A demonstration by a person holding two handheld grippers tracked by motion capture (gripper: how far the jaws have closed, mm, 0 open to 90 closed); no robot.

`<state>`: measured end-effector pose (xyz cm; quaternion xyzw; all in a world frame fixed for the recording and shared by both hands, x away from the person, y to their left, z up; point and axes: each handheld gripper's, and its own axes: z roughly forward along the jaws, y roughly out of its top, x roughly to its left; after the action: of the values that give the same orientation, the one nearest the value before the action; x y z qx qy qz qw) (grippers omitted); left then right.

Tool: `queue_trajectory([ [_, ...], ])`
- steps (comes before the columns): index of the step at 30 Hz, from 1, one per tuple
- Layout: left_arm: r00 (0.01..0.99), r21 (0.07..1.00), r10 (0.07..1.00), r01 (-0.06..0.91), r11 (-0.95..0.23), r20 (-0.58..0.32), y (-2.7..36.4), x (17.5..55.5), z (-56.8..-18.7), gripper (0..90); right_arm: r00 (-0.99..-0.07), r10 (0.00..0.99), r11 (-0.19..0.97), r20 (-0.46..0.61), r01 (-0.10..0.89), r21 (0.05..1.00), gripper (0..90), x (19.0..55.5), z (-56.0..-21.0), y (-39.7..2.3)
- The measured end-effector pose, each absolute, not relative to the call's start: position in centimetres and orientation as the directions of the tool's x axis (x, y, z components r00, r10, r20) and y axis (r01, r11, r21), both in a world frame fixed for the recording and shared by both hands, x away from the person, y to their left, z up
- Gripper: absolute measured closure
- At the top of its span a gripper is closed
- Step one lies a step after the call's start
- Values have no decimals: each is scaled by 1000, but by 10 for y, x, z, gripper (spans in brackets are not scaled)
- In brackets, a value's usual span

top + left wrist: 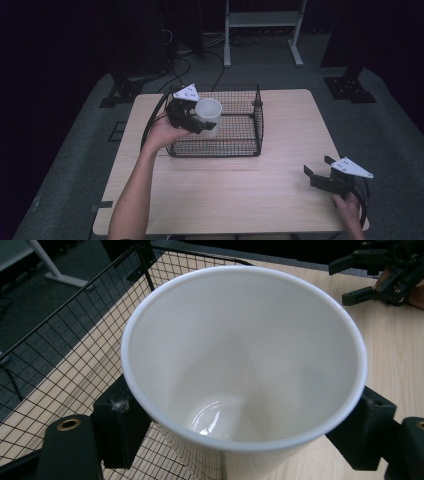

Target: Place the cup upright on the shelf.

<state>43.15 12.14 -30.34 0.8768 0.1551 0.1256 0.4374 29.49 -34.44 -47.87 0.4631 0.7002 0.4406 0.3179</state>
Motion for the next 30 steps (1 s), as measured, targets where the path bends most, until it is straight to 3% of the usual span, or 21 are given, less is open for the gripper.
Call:
queue_trajectory([
  [30, 909, 774, 411, 216, -596, 63, 99, 484, -325, 211, -375, 927, 180, -32, 366, 913, 130, 295, -479, -345],
])
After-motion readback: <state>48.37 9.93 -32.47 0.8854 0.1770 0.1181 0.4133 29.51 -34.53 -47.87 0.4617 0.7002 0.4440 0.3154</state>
